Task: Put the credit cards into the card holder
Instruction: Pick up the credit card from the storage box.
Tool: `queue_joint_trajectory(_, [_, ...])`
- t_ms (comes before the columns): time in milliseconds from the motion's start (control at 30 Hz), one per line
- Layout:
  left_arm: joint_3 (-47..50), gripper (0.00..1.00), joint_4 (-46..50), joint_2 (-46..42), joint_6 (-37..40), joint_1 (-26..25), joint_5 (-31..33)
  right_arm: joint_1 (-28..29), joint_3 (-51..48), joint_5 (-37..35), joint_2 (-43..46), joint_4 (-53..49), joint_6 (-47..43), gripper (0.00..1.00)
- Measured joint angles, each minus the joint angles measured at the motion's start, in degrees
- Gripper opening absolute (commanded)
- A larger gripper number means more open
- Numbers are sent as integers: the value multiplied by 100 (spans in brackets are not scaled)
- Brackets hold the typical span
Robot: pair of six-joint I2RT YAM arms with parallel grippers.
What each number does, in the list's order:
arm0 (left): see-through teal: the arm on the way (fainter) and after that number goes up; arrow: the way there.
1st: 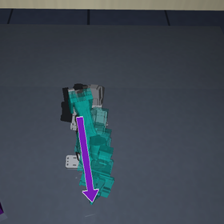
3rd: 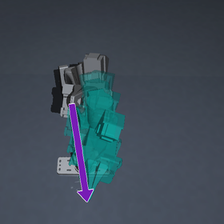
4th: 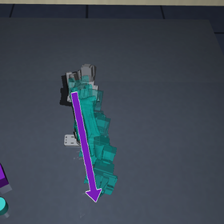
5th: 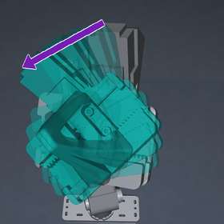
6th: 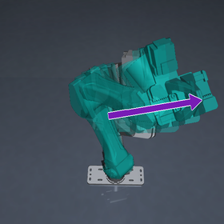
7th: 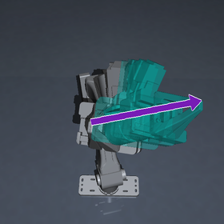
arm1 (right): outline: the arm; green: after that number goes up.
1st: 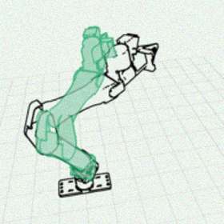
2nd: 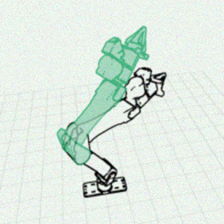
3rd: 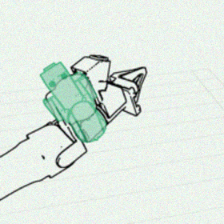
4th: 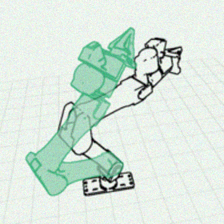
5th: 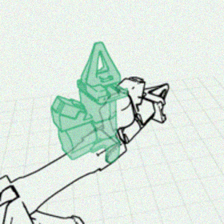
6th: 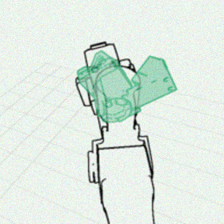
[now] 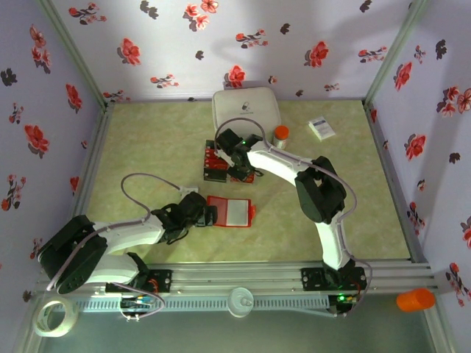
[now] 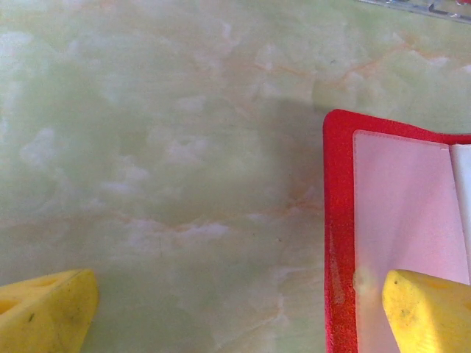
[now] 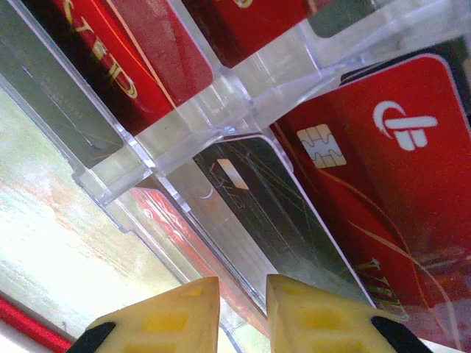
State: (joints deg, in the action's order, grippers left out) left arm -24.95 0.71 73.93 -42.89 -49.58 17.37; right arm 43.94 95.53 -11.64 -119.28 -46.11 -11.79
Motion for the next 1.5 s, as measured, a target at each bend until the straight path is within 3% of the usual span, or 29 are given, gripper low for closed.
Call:
queue_joint_trajectory(167, [0,100,0,0,0,0,0,11,0,-2,26,4,-142,0])
queue_joint_trajectory(533, [0,100,157,-129,-7,9,2,236,-153,22,299,98,-420,0])
queue_joint_trajectory(900, [-26,100,870,-306,-28,11,79,474,-170,216,1405,81,-245,0])
queue_joint_trajectory(1167, [-227,100,1333,-306,-105,-11,179,476,-1394,1117,2739,807,927,0])
queue_joint_trajectory(1500, [-278,100,1482,-273,-223,-153,260,474,-4046,2092,3694,2929,3357,0])
